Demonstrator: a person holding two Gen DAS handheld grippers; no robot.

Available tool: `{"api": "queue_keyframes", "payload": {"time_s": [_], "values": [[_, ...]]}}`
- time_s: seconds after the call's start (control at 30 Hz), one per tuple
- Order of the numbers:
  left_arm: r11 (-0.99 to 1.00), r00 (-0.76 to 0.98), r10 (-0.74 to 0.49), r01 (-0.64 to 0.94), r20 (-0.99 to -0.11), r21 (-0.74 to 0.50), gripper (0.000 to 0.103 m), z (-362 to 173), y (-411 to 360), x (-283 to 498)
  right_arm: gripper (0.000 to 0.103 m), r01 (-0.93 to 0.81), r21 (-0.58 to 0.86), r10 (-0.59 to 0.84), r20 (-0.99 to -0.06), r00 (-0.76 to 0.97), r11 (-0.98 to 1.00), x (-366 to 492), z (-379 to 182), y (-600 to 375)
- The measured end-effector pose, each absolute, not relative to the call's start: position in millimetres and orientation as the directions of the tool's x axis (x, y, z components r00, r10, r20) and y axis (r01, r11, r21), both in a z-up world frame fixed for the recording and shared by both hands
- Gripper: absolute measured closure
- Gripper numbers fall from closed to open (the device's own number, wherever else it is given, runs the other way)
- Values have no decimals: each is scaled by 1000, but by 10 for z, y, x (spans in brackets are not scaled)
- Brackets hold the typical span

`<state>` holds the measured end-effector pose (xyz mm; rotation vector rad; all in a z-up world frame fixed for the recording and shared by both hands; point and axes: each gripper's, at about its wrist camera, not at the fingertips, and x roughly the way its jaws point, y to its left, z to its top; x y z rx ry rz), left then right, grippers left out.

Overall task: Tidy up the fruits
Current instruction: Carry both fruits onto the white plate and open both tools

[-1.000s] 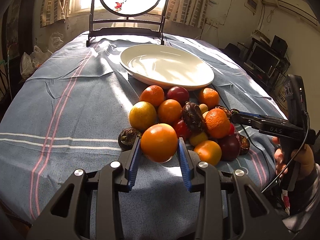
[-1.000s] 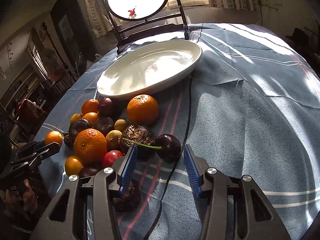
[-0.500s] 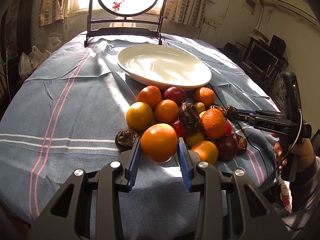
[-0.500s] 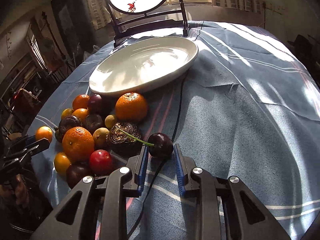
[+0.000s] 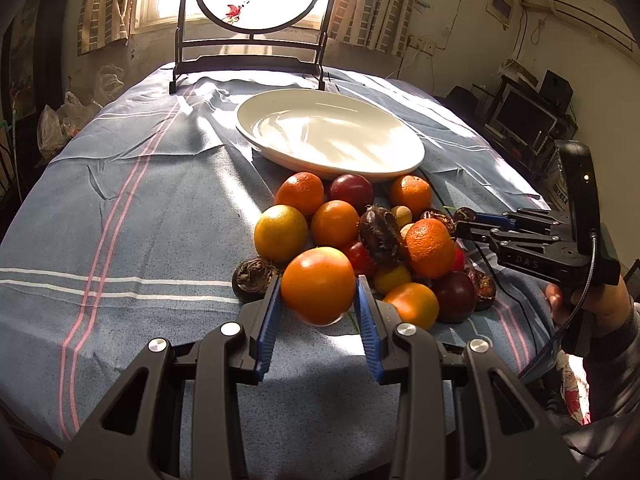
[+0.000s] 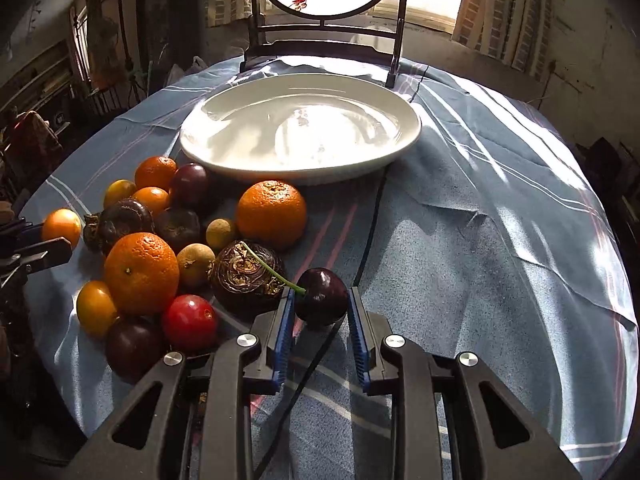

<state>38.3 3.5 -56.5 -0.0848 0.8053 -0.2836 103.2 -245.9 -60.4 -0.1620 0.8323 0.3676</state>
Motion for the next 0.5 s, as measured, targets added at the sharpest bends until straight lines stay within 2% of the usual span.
{"api": "queue_keyframes", "payload": {"time_s": [0.3, 0.5], "values": [[958, 689, -285, 222, -667, -180, 68, -355, 84, 509, 76, -402, 170, 406, -662, 630, 900, 1048, -153, -2616], [957, 707, -281, 258, -650, -133, 68, -12, -72, 1062, 76, -422, 209, 449, -641, 622, 882, 1557, 134, -2398]]}}
